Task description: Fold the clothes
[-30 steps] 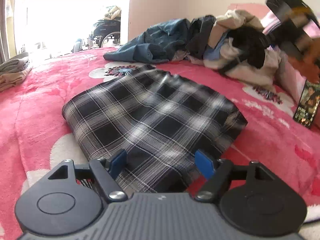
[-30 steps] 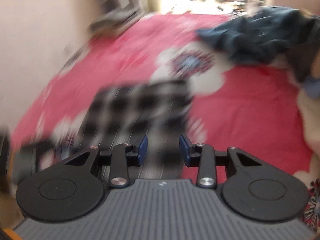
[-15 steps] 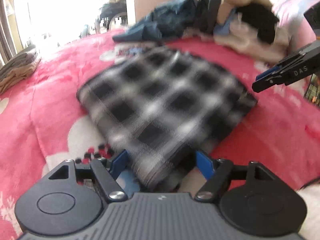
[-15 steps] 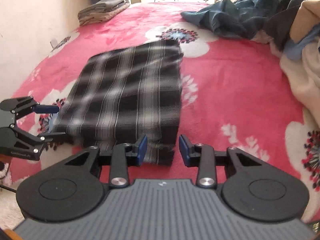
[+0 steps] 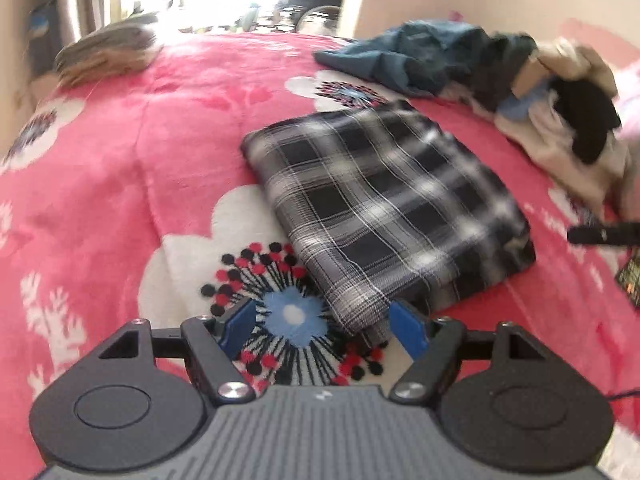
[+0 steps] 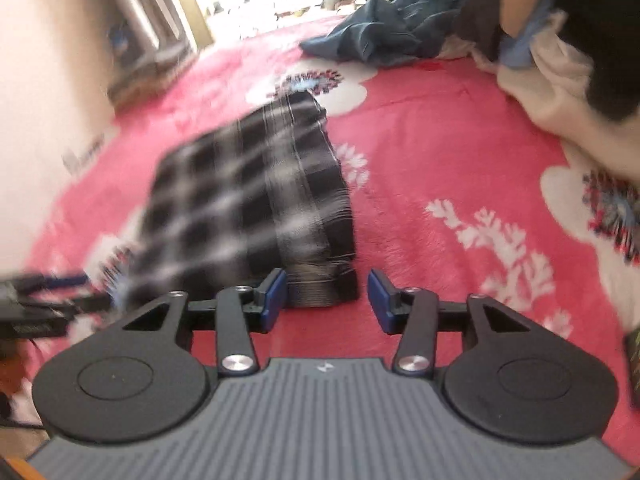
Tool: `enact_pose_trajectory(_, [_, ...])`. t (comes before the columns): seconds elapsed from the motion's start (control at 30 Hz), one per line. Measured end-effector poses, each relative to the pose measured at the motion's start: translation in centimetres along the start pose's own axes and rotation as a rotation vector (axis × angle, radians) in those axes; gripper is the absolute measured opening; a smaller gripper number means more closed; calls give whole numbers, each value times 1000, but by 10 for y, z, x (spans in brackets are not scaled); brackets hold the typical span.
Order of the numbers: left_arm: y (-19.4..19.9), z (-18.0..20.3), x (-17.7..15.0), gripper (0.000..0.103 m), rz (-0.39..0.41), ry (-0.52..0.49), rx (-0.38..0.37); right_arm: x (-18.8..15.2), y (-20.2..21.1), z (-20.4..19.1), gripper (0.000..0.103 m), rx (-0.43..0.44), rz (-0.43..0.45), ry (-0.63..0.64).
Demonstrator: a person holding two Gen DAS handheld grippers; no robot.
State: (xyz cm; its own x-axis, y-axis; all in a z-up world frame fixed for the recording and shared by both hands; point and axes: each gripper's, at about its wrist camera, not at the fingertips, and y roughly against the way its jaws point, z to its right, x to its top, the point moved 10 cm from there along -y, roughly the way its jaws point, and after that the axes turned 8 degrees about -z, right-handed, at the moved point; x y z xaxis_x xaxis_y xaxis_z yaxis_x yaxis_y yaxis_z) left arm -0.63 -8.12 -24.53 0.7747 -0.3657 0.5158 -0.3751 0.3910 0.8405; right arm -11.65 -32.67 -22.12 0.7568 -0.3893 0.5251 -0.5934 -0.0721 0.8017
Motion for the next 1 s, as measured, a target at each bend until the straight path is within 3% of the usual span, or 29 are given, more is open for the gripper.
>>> enact_pose_trajectory(0.17, [-13, 8, 17, 73, -16, 61, 36, 8, -18, -22, 46, -7, 2, -12])
enact_pose_trajectory(0.23, [-20, 14, 26, 71, -31, 85, 55, 13, -29, -32, 33, -33, -2, 21])
enact_pose_trajectory(0.33, [-31, 22, 36, 69, -55, 95, 87, 26, -44, -43, 25, -62, -10, 65])
enact_pose_trajectory(0.43, [-47, 29, 32, 69, -122, 90, 128, 38, -58, -45, 24, -107, -5, 116])
enact_pose_trajectory(0.57, [-63, 31, 17, 71, -192, 113, 159, 26, -92, -31, 24, -153, -80, 156])
enact_pose_trajectory(0.8, [-63, 36, 16, 71, -204, 87, 194, 25, -94, -28, 22, -139, -101, 173])
enact_pose_trajectory(0.9, [-63, 36, 17, 71, -210, 86, 201, 40, -81, -35, 22, -118, -38, 177])
enact_pose_trajectory(1.0, [-62, 37, 17, 72, -215, 85, 210, 45, -87, -35, 22, -134, -41, 202])
